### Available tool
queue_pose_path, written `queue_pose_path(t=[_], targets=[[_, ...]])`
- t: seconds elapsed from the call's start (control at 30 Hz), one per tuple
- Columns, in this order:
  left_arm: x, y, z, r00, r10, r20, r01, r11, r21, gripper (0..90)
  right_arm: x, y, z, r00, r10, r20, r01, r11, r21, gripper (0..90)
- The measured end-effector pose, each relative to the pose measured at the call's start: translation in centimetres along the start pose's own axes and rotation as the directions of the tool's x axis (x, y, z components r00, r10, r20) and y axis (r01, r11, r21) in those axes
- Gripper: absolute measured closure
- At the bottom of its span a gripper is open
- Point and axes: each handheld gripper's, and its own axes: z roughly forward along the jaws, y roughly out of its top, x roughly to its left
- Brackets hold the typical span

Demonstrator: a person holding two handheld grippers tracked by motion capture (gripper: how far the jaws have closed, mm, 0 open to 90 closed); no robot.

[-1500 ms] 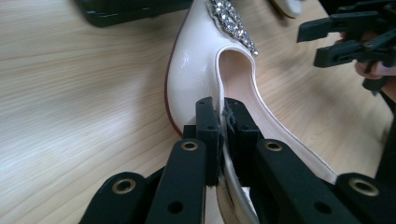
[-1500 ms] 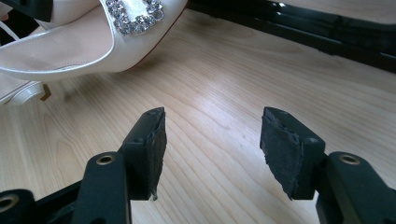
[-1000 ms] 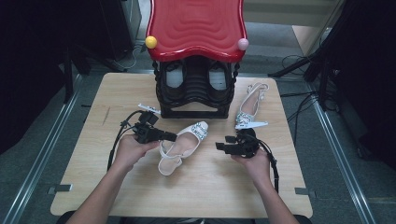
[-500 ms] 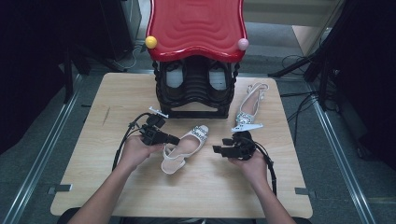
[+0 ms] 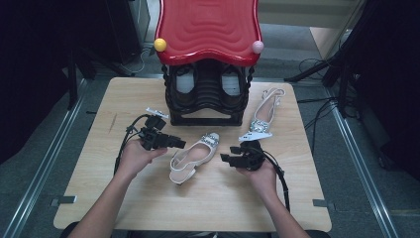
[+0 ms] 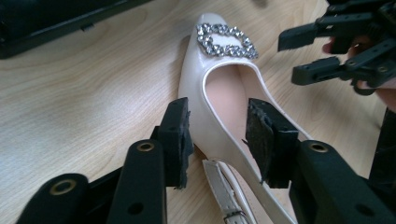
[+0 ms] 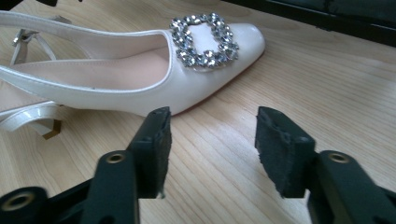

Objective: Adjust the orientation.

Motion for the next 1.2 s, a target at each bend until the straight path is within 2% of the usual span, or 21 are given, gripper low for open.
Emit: queue_pose_path(t=[0.17,0.23,0.33,0.47,0.6,0.8,1.0,1.2], targets=[[0.3,-0.3,-0.5,0.9998,-0.016,-0.01,0.016,0.9999,-0.006,53.8,0.5,0.2,0.6,1.0,-0.006,0.0,0.006,1.0,-0.003,61.2],[0.5,-0.4,-0.7,0.9997,-0.019,-0.013,0.019,0.9998,-0.009,52.8,0.8,0.3,0.9,0.9995,-0.03,0.009,0.03,1.0,0.0,67.9],[0.6,-0.7,-1.0,0.9997,-0.018,-0.014,0.018,0.9998,-0.013,52.0,1.1,0.5,1.3,0.9989,-0.047,-0.009,0.047,0.999,-0.008,76.9],[0.7,-1.1,-1.3,0.9994,-0.019,-0.028,0.018,0.9998,-0.012,51.7,1.3,0.6,2.0,0.9978,-0.045,-0.047,0.045,0.999,-0.001,90.0],[0.9,-1.5,-1.5,0.9991,-0.02,-0.038,0.019,0.9996,-0.019,51.8,1.3,0.7,2.8,0.9976,-0.009,-0.069,0.011,1.0,0.027,90.0],[1.2,-2.2,-2.0,0.9983,-0.027,-0.051,0.026,0.9994,-0.021,51.6,1.3,1.2,3.5,0.9974,-0.016,-0.071,0.021,0.998,0.06,90.0],[1.2,-3.0,-2.1,0.9974,-0.034,-0.064,0.033,0.9994,-0.011,51.1,0.9,1.7,3.8,0.9978,-0.012,-0.066,0.016,0.998,0.06,90.0],[1.4,-3.7,-2.5,0.9962,-0.048,-0.072,0.048,0.9988,-0.012,50.2,0.6,2.4,4.4,0.9972,0.019,-0.073,-0.014,0.997,0.073,90.0]])
